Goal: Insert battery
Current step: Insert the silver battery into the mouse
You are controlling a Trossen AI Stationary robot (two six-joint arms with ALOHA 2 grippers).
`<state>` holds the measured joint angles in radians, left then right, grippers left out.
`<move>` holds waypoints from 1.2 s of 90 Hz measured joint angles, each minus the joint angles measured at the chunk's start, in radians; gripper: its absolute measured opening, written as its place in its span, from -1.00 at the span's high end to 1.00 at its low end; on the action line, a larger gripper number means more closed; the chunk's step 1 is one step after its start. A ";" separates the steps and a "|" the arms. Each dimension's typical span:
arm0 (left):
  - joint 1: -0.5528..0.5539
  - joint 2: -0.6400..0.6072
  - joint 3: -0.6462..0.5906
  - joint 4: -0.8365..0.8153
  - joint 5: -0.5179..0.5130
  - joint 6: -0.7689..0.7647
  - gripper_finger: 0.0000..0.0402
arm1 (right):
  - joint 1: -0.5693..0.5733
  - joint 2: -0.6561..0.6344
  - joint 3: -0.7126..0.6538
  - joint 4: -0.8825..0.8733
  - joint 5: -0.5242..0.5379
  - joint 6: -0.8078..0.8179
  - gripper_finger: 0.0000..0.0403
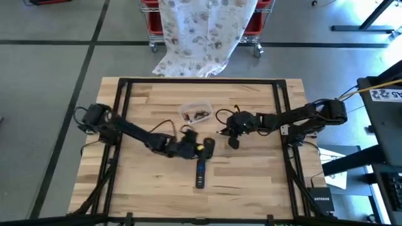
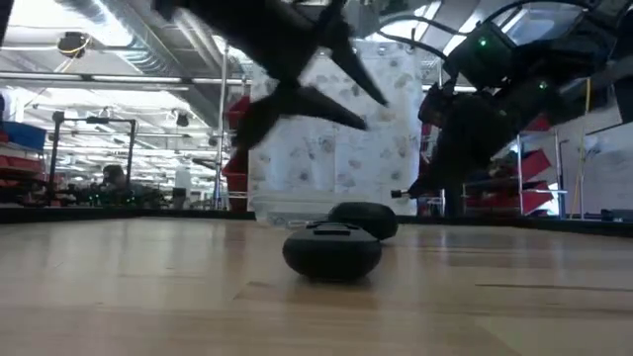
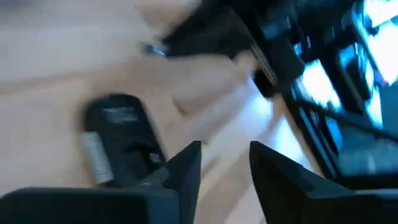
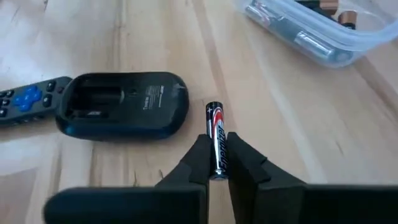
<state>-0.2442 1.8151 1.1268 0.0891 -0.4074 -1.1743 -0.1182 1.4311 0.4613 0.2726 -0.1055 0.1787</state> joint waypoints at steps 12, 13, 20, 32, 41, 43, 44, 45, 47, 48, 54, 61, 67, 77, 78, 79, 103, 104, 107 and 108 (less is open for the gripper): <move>0.054 0.100 0.113 -0.189 0.201 -0.029 0.61 | 0.000 0.000 0.000 0.001 0.001 -0.002 0.97; 0.058 0.107 0.119 -0.203 0.215 -0.030 0.62 | 0.000 0.000 0.000 0.001 0.002 -0.003 0.97; 0.071 0.144 0.155 -0.280 0.283 -0.022 0.68 | 0.000 0.000 0.001 0.001 0.007 -0.008 0.97; 0.067 0.157 0.179 -0.331 0.332 0.009 0.76 | 0.000 0.000 0.001 0.003 0.008 -0.008 0.97; 0.060 0.158 0.179 -0.412 0.338 0.028 0.80 | 0.000 0.000 0.001 0.003 0.009 -0.008 0.97; 0.059 0.156 0.179 -0.438 0.339 0.031 0.80 | 0.000 0.000 0.001 0.003 0.009 -0.009 0.97; 0.059 0.155 0.179 -0.452 0.339 0.031 0.80 | 0.000 0.000 0.001 0.003 0.009 -0.009 0.97; 0.059 0.153 0.179 -0.465 0.339 0.032 0.81 | 0.000 0.000 0.001 0.003 0.009 -0.009 0.97; 0.059 0.149 0.179 -0.491 0.340 0.033 0.81 | 0.000 0.000 0.001 0.003 0.009 -0.009 0.97; 0.059 0.146 0.180 -0.505 0.340 0.034 0.81 | 0.000 0.000 0.001 0.003 0.009 -0.009 0.97; 0.059 0.130 0.180 -0.586 0.322 0.034 0.82 | 0.000 -0.001 0.001 0.004 0.009 -0.009 0.97; 0.059 0.116 0.178 -0.634 0.280 0.033 0.83 | 0.000 -0.001 0.001 0.003 0.009 -0.011 0.97; 0.059 0.102 0.178 -0.655 0.256 0.031 0.83 | 0.000 -0.001 0.002 0.004 0.010 -0.016 0.97; 0.055 0.094 0.178 -0.647 0.247 0.028 0.83 | 0.000 -0.001 0.002 0.001 0.012 -0.029 0.97; 0.054 0.094 0.178 -0.648 0.247 0.028 0.83 | 0.000 -0.001 0.002 0.001 0.012 -0.029 0.97; 0.053 0.094 0.178 -0.648 0.247 0.028 0.83 | 0.000 -0.001 0.002 0.001 0.012 -0.029 0.97; 0.027 0.049 0.178 -0.710 0.250 -0.017 0.83 | 0.000 -0.002 0.002 -0.010 0.012 -0.029 0.97; 0.025 0.048 0.178 -0.708 0.251 -0.016 0.83 | 0.000 -0.002 0.002 -0.010 0.012 -0.029 0.97; 0.022 0.043 0.178 -0.703 0.260 -0.010 0.83 | 0.000 -0.002 0.002 -0.012 0.012 -0.029 0.97; 0.021 0.041 0.178 -0.701 0.265 -0.006 0.83 | 0.000 -0.002 0.002 -0.012 0.012 -0.029 0.97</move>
<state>-0.2237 1.8561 1.3052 -0.6121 -0.1421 -1.1801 -0.1184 1.4296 0.4629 0.2607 -0.0933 0.1493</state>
